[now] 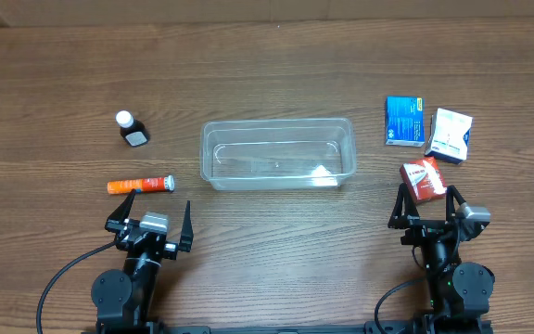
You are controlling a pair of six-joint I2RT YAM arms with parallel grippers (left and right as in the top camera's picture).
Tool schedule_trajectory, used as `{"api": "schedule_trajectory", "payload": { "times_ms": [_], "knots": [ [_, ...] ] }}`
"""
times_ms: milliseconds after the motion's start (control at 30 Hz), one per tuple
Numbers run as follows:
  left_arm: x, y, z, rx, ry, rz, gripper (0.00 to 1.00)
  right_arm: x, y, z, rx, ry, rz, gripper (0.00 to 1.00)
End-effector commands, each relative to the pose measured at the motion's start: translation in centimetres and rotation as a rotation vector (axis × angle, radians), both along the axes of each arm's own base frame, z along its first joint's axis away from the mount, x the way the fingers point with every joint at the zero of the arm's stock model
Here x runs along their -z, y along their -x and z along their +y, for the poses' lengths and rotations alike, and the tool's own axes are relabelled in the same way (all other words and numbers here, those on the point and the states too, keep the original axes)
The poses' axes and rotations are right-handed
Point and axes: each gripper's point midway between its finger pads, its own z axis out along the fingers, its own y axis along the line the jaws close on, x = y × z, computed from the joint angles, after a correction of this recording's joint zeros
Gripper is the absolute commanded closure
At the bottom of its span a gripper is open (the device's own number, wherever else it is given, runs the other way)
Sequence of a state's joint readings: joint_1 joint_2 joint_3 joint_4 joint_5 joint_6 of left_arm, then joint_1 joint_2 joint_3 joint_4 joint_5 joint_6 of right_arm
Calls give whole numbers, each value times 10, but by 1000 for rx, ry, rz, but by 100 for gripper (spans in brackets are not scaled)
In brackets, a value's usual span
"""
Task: Pack container
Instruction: 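Move the right gripper to the blue Vicks VapoDrops box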
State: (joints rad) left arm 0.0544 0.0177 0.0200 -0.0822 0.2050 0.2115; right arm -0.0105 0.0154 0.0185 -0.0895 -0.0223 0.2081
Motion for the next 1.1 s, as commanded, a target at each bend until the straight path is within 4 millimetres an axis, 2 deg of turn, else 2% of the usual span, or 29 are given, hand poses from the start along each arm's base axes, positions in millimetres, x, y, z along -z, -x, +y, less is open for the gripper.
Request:
{"api": "schedule_trajectory", "payload": {
  "times_ms": [0,1067],
  "knots": [
    [0,0,0,0,10,-2,0,1,0,1,-6,7,-8,0],
    [0,0,0,1,10,-2,0,0,0,-1,9,4,-11,0]
  ]
}}
